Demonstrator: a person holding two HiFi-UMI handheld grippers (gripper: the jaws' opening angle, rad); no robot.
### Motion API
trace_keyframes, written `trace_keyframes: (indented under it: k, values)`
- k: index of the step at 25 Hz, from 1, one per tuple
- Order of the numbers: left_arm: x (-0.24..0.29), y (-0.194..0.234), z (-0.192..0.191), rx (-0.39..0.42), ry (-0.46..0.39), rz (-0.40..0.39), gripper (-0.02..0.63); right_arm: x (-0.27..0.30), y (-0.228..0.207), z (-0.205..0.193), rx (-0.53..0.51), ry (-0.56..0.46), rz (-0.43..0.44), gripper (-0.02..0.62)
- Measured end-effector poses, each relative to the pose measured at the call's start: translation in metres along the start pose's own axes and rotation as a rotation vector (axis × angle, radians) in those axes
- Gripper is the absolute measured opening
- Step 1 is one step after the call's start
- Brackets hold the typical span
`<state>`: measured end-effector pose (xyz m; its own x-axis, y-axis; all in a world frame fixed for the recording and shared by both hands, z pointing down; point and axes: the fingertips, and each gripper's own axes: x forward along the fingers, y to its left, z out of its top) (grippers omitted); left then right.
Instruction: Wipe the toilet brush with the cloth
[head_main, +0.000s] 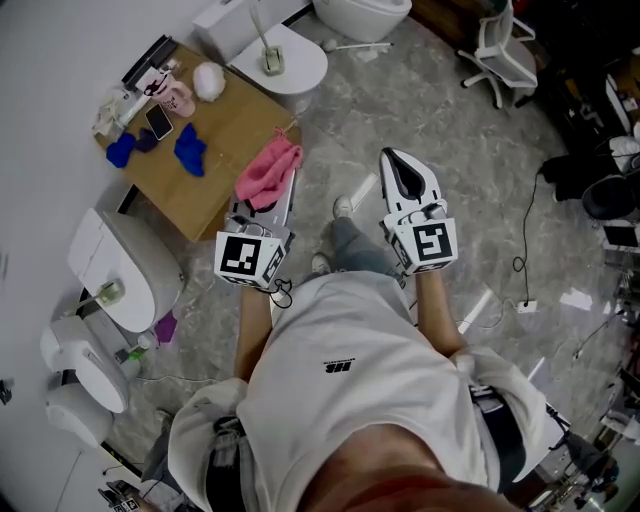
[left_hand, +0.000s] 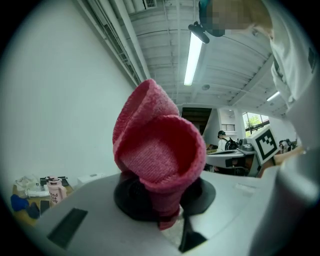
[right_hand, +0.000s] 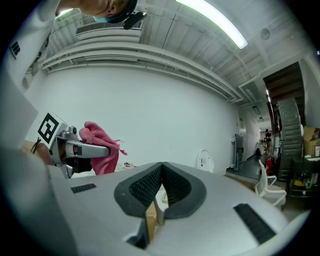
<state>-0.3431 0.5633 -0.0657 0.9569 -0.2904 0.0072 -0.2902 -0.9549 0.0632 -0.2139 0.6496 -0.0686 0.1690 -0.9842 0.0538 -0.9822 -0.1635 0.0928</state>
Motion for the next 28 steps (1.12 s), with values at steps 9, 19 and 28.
trace_keyframes:
  k: [9,19,28]
  values:
    - [0.074,0.037,-0.004,-0.011,0.022,0.023,0.072,0.072,-0.045,-0.008,0.011,0.012,0.045,-0.005]
    - [0.170,0.072,-0.001,-0.020,0.041,0.090,0.072,0.153,-0.115,-0.018,0.041,0.032,0.118,-0.005]
    - [0.236,0.086,0.001,-0.011,0.038,0.142,0.072,0.204,-0.168,-0.017,0.035,-0.002,0.182,-0.005]
